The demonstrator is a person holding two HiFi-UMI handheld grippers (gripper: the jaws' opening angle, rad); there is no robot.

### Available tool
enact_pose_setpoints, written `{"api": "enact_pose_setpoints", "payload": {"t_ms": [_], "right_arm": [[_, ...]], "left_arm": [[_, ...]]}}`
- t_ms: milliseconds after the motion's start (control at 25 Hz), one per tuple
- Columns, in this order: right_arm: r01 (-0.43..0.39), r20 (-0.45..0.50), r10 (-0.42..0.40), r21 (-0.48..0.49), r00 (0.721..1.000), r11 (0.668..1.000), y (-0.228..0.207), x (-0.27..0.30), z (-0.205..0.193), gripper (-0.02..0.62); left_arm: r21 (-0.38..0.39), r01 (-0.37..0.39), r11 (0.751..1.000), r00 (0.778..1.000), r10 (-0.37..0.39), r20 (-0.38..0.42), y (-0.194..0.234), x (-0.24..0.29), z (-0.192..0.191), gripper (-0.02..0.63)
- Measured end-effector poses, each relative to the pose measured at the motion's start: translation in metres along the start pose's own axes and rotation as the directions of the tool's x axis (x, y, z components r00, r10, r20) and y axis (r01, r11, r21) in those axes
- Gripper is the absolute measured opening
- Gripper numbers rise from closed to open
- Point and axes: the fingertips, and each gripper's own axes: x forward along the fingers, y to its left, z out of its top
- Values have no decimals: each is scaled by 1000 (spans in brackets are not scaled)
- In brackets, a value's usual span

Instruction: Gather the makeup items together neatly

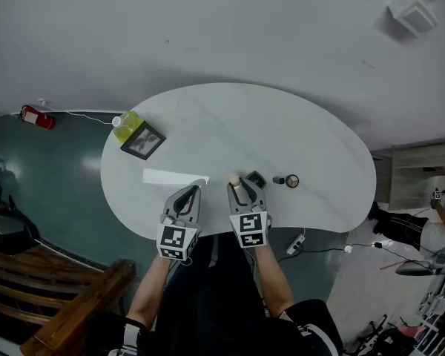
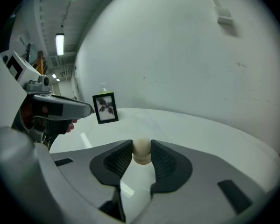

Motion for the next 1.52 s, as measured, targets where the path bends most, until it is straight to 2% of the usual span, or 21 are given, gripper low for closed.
{"api": "enact_pose_setpoints", "payload": {"t_ms": [760,1040,1160,1240,1520], "right_arm": [[-56,-114,60,35,992,998,7,41,-59,141],[-68,-108,74,63,991,996,8,43,-58,144],[-71,-96,77,66,992,995,8,40,-55,201],[-68,-80,73,65,994,996,8,37,-50,215],[-49,-32,51,73,998,996,3,23,-31,216]], "left_arm": [[-27,-24,999,998,22,-61,11,7,-35,20],[-17,-17,1000,997,15,-72,6,8,-37,20],[-8,-15,1000,997,14,-73,5,7,-35,20],[-5,-16,1000,998,15,-69,4,6,-33,20],[11,-6,1000,999,7,-53,0,0,-25,20]]}}
